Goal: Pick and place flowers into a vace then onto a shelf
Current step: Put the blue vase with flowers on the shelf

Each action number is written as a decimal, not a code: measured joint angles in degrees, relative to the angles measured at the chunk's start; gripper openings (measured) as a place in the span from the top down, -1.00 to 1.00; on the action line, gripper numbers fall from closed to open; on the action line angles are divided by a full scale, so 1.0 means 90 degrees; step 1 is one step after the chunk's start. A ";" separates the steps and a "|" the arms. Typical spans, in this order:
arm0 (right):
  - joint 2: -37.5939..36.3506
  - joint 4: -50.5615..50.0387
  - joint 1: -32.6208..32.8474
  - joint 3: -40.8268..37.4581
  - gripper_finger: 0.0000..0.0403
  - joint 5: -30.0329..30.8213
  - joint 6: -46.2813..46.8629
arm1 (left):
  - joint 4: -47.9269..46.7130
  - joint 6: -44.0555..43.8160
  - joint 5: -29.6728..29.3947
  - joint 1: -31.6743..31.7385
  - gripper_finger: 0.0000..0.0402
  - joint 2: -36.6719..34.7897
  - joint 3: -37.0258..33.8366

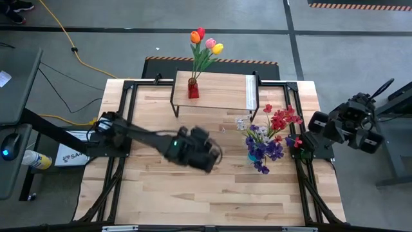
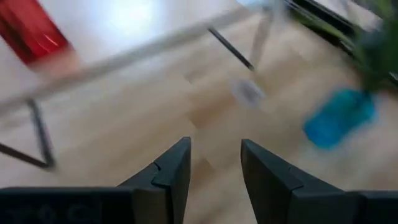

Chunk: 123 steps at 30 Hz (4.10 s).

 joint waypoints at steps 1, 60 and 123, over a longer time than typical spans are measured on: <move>0.0000 0.0059 0.0000 0.0000 0.29 0.0002 -0.0089 | 0.0021 -0.0072 0.0126 -0.0149 0.14 0.0005 -0.0002; -0.2350 -1.1465 -0.0456 0.0459 0.41 0.1438 0.3302 | -0.0140 -0.1969 0.1092 -0.2008 0.14 0.0367 -0.0053; -0.2582 -0.7472 -0.1248 -0.2779 0.44 0.4215 0.2118 | 0.0251 -0.2116 0.1469 -0.2008 0.14 0.0364 -0.0053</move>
